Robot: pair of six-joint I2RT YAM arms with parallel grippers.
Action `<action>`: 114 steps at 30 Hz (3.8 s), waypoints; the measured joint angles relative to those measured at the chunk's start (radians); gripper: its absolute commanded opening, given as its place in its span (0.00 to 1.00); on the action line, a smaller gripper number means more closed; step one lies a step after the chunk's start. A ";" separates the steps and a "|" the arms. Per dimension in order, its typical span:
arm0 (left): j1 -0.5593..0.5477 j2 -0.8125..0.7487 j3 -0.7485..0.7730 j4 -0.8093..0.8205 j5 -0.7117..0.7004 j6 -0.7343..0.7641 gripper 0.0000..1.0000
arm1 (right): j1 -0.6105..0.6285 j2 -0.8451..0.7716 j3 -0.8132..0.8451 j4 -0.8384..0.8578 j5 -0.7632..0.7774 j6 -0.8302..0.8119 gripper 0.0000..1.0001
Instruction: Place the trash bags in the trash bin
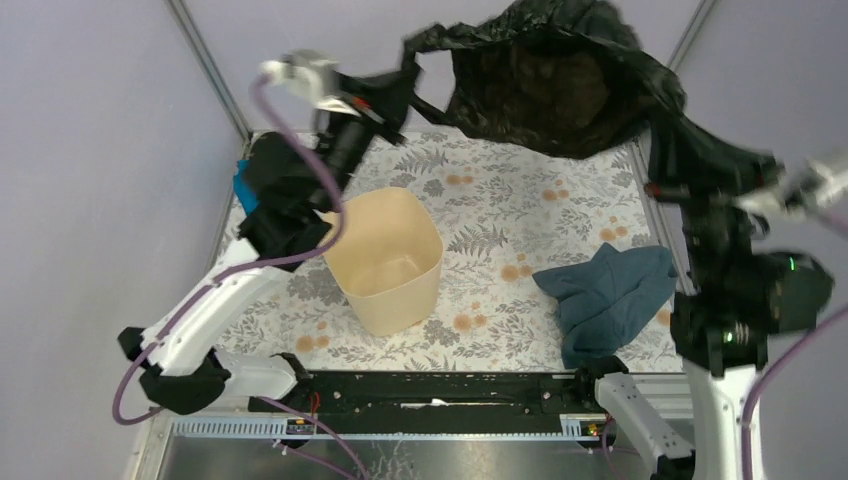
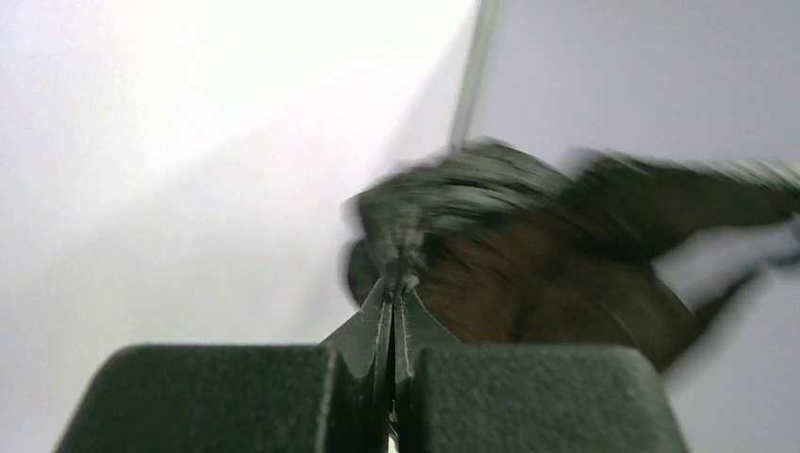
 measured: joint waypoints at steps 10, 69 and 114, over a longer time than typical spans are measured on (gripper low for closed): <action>0.195 0.477 0.283 -0.219 -0.071 -0.134 0.00 | 0.000 0.303 -0.450 0.101 0.041 0.057 0.00; 0.247 0.097 -0.179 -0.180 0.087 -0.240 0.00 | 0.000 0.222 -0.404 -0.222 -0.028 0.100 0.00; 0.330 -0.187 -0.043 0.035 0.389 -0.491 0.00 | 0.001 0.004 0.120 -0.252 -0.098 0.122 0.00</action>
